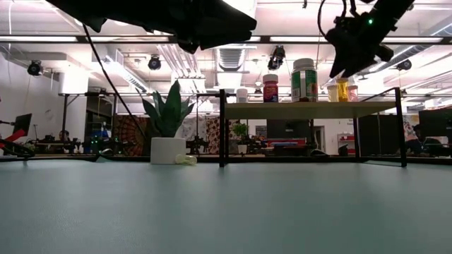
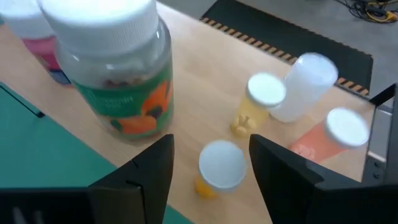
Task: Pick and place medicine bottles onto shelf by color
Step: Put the light yellow pill bottle on the shelf
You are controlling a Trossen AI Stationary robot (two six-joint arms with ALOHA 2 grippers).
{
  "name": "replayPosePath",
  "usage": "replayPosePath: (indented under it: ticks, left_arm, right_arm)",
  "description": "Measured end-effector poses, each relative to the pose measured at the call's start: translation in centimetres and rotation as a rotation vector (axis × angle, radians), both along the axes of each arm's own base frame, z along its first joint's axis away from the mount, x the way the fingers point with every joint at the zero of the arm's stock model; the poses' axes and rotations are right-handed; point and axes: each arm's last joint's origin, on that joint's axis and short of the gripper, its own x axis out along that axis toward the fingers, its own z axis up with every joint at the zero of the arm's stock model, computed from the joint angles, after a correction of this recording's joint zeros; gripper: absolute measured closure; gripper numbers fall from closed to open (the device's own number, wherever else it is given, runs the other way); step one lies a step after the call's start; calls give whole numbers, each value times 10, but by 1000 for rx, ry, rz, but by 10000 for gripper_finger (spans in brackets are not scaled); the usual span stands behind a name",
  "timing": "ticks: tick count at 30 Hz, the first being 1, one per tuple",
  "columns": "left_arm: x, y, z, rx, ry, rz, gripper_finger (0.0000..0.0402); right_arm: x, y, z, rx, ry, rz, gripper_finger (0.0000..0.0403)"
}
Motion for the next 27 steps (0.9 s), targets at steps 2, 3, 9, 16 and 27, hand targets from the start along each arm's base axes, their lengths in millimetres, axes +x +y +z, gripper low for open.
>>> replayPosePath:
  ticks: [2,3,9,16,27]
  left_arm:
    - [0,0,0,0,0,0,203]
    - [0,0,0,-1,0,0,203]
    - [0,0,1,-9,-2,0,203]
    - [-2,0,3,-11,-6,0,203]
    - [-33,11,5,-9,274,169,203]
  right_arm:
    - [0,0,7,-8,-7,5,202]
    - [-1,0,12,-10,-11,5,202]
    - [-6,5,39,15,-45,28,202]
    - [1,24,55,93,-123,246,202]
    - [12,71,47,103,-118,536,226]
